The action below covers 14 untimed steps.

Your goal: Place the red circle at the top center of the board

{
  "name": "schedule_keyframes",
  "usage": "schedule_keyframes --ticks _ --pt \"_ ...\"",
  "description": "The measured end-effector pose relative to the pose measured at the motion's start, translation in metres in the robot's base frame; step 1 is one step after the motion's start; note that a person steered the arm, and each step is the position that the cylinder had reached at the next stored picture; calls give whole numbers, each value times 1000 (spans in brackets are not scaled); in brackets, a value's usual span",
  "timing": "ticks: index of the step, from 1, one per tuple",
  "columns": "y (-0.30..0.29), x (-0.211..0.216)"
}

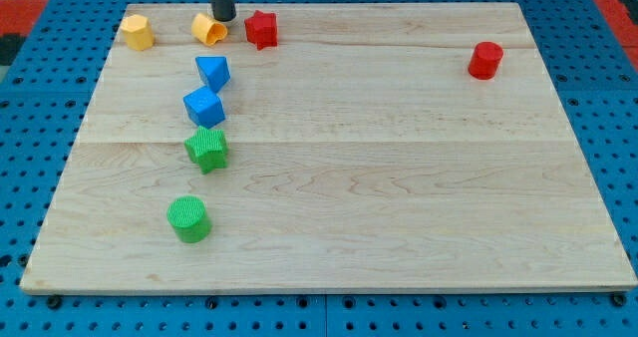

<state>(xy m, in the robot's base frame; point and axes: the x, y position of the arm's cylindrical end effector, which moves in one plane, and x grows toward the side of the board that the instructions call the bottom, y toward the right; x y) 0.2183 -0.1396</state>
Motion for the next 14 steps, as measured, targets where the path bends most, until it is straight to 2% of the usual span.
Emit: schedule_keyframes --ticks 1,2,3,4,5,6,7,8,9,10,11,12,14 --pt "10 -7" --pt "58 -26" --pt "163 -24" --pt "317 -18" --pt "437 19" --pt "431 103" --pt "354 118" --pt "293 73" --pt "290 60" --pt "339 37" --pt "322 20" --pt "297 23" --pt "207 35"
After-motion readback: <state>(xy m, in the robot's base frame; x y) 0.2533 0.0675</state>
